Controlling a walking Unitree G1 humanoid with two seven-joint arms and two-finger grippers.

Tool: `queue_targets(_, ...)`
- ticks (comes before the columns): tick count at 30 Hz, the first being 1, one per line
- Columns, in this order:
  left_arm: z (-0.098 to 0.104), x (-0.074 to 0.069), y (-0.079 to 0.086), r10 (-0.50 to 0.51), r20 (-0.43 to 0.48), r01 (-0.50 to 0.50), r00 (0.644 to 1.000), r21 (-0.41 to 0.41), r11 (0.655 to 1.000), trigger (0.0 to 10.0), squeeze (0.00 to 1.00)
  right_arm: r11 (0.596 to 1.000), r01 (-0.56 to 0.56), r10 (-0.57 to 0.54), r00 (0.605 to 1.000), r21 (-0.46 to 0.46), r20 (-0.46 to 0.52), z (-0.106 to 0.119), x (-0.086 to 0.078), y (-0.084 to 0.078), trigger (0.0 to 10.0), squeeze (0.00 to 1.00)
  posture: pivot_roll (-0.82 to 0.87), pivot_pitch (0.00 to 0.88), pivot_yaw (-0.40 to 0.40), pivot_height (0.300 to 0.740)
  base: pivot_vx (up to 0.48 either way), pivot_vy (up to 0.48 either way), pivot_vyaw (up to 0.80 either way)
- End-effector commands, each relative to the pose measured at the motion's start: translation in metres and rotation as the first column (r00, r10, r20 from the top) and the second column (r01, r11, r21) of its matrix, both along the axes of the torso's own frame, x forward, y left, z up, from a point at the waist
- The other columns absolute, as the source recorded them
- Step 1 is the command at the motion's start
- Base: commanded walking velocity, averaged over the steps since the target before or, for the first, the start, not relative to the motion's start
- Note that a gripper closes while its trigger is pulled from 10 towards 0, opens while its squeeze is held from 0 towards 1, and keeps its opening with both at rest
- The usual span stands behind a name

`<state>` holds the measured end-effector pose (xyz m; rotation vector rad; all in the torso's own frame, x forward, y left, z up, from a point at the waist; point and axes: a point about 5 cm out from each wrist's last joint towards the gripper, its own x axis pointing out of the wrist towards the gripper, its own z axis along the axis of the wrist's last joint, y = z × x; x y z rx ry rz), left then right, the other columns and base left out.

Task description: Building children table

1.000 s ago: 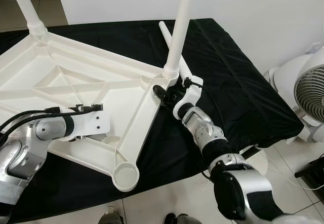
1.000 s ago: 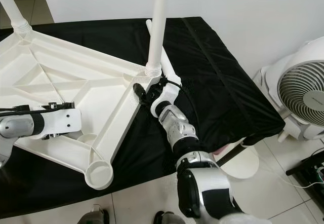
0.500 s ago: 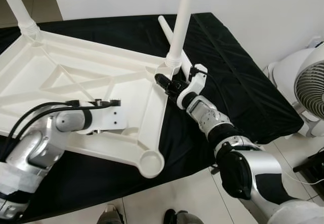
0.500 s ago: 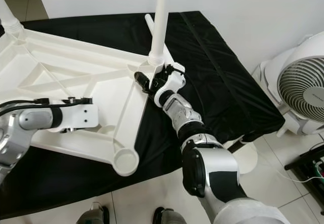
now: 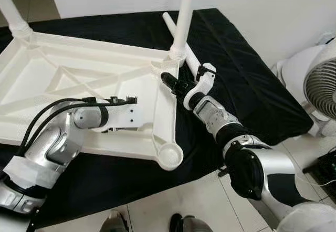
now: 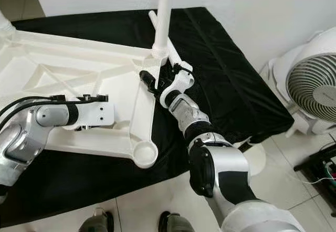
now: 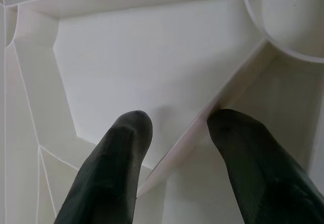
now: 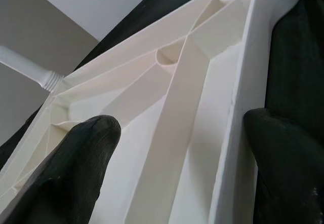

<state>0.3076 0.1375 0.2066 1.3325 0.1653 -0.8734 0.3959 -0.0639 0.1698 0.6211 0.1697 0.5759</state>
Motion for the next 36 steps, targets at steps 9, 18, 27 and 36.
queue_targets(9, 0.017, 0.009, 0.016, 0.02, 0.048, -0.02, 0.999, 0.006, 1.0, 10.0, 0.0, 0.953, -0.228, 0.237, 0.971, -0.201, 0.02, -0.009, -0.016, 0.046, 10.0, 0.0, 0.14, 0.188, -0.077, 0.74, 0.0, 0.0, 0.0)
queue_targets(18, 0.024, 0.024, 0.053, 0.137, 0.101, -0.141, 0.985, 0.037, 0.989, 10.0, 0.0, 0.917, 0.063, 0.07, 0.947, -0.395, 0.313, 0.01, -0.004, 0.017, 10.0, 0.0, 0.12, 0.172, -0.081, 0.74, 0.0, 0.0, 0.0)
queue_targets(27, 0.047, 0.028, 0.06, 0.14, 0.087, -0.129, 0.986, -0.124, 0.984, 10.0, 0.0, 0.925, 0.287, -0.103, 0.82, -0.249, 0.564, 0.029, -0.012, -0.03, 10.0, 0.0, 0.11, 0.143, -0.075, 0.74, 0.0, 0.0, 0.0)
queue_targets(36, 0.04, 0.012, 0.038, 0.033, -0.009, -0.034, 0.999, -0.418, 0.908, 10.0, 0.0, 0.832, 0.485, -0.207, 0.721, -0.268, 0.661, 0.023, -0.033, -0.064, 10.0, 0.0, 0.11, 0.12, -0.064, 0.74, 0.0, 0.0, 0.0)
